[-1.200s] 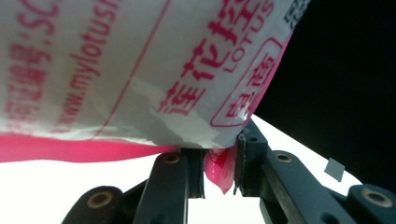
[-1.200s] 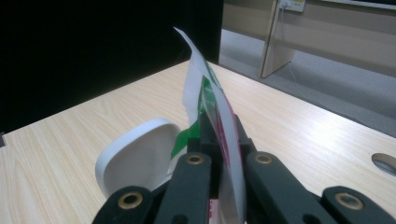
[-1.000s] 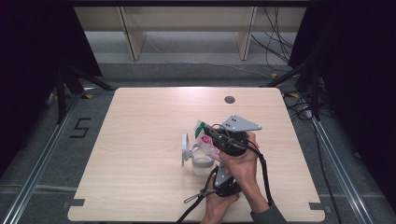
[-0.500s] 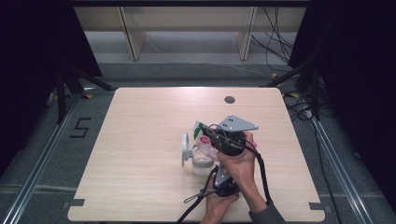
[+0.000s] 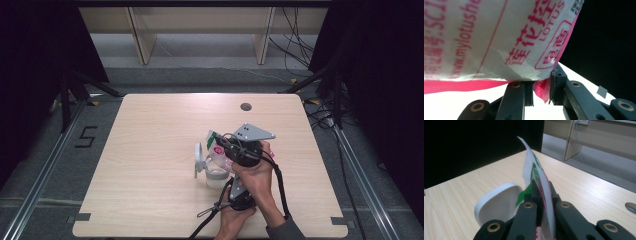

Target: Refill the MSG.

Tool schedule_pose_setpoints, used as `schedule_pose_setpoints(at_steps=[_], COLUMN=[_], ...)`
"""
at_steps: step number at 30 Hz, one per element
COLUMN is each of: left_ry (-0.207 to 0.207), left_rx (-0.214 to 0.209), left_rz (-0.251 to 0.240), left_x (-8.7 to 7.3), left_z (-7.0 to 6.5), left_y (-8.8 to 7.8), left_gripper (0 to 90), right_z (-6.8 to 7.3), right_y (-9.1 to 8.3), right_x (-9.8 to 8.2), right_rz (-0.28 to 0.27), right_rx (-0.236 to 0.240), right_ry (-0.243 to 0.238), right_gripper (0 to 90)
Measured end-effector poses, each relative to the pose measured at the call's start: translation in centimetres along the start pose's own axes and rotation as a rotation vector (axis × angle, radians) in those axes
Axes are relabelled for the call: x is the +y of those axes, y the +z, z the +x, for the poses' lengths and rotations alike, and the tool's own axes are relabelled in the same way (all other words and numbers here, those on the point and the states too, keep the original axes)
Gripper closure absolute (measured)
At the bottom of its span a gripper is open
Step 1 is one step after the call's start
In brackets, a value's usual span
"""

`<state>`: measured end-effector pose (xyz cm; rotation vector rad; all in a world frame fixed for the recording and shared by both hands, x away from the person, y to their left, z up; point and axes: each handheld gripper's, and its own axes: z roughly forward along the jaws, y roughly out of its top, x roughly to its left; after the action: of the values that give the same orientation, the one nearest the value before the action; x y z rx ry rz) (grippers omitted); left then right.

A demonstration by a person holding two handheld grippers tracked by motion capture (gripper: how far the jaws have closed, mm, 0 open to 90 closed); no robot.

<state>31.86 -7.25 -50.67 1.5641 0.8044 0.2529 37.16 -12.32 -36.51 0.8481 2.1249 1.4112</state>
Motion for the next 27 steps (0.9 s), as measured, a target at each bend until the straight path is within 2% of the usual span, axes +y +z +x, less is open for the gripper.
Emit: schedule_pose_setpoints(at_steps=[1, 3, 4, 5, 6, 7, 8, 9, 10, 11, 12, 13, 14, 15, 16, 17, 18, 19, 21, 22, 25, 27], left_ry=[-0.005, -0.008, 0.012, 0.012, 0.009, -0.043, -0.029, -0.017, 0.000, 0.000, -0.016, -0.032, -0.035, -0.010, -0.010, -0.038, -0.038, -0.010, -0.003, -0.020, -0.022, -0.037], left_rx=[0.001, -0.002, -0.029, -0.029, 0.001, -0.003, -0.005, -0.024, 0.003, 0.003, -0.001, -0.006, -0.006, -0.019, -0.019, -0.004, -0.004, 0.001, 0.002, -0.001, -0.001, -0.005], left_rz=[0.003, -0.002, 0.006, 0.006, 0.011, -0.024, -0.014, -0.006, -0.003, -0.003, -0.004, -0.019, -0.022, 0.001, 0.001, -0.025, -0.025, -0.006, -0.002, -0.010, -0.011, -0.031], left_x=[0.01, 0.02, 0.01, 0.01, -0.01, -0.02, 0.01, 0.01, -0.03, -0.03, 0.00, -0.02, 0.00, 0.03, 0.03, -0.02, -0.02, 0.02, 0.04, 0.06, 0.11, 0.14], left_z=[0.01, -0.03, 0.11, 0.11, 0.10, -0.19, -0.14, -0.07, -0.02, -0.02, -0.06, -0.14, -0.17, -0.01, -0.01, -0.14, -0.14, -0.02, 0.04, -0.02, -0.03, -0.12], left_y=[0.02, 0.03, 0.14, 0.14, -0.07, 0.14, 0.07, 0.07, 0.00, 0.00, 0.01, 0.07, 0.09, 0.04, 0.04, 0.15, 0.15, 0.07, 0.05, 0.10, 0.09, 0.11], left_gripper=[76.1, 76.1, 76.1, 76.1, 76.1, 76.1, 76.1, 76.1, 76.1, 76.1, 76.1, 76.1, 76.1, 76.1, 76.2, 76.1, 76.2, 76.1, 76.2, 76.1, 76.1, 76.1], right_z=[0.11, 0.21, 0.35, 0.35, 0.17, 0.15, 0.13, 0.16, 0.19, 0.19, 0.21, 0.17, 0.24, 0.41, 0.35, 0.26, 0.26, 0.21, 0.24, 0.23, 0.20, 0.30], right_y=[0.00, -0.04, -0.01, -0.01, 0.16, 0.18, 0.14, 0.12, 0.05, 0.05, 0.08, 0.14, 0.17, 0.02, 0.03, 0.09, 0.09, 0.08, 0.14, 0.13, 0.16, 0.19], right_x=[-0.01, -0.04, -0.04, -0.04, -0.06, -0.08, -0.09, -0.06, -0.03, -0.03, -0.04, -0.07, -0.09, -0.05, -0.04, -0.05, -0.05, -0.06, -0.01, 0.00, 0.00, 0.13], right_rz=[0.007, 0.012, 0.018, 0.018, 0.004, 0.003, 0.007, 0.007, 0.009, 0.009, 0.002, 0.004, 0.004, 0.018, 0.017, 0.015, 0.015, 0.017, 0.010, 0.012, 0.013, 0.006], right_rx=[0.012, 0.009, 0.013, 0.013, 0.025, 0.021, 0.022, 0.023, 0.015, 0.015, 0.008, 0.020, 0.017, 0.015, 0.014, 0.016, 0.016, 0.016, 0.017, 0.014, 0.016, 0.016], right_ry=[0.019, 0.024, 0.031, 0.031, 0.016, 0.018, 0.013, 0.014, 0.014, 0.014, 0.016, 0.016, 0.025, 0.040, 0.032, 0.021, 0.021, 0.015, 0.011, 0.010, 0.010, 0.003], right_gripper=[90.0, 90.0, 90.0, 90.0, 90.0, 90.0, 90.0, 90.0, 90.0, 90.0, 90.0, 90.0, 90.0, 90.0, 90.0, 90.0, 90.0, 90.0, 90.0, 90.0, 90.0, 90.0])
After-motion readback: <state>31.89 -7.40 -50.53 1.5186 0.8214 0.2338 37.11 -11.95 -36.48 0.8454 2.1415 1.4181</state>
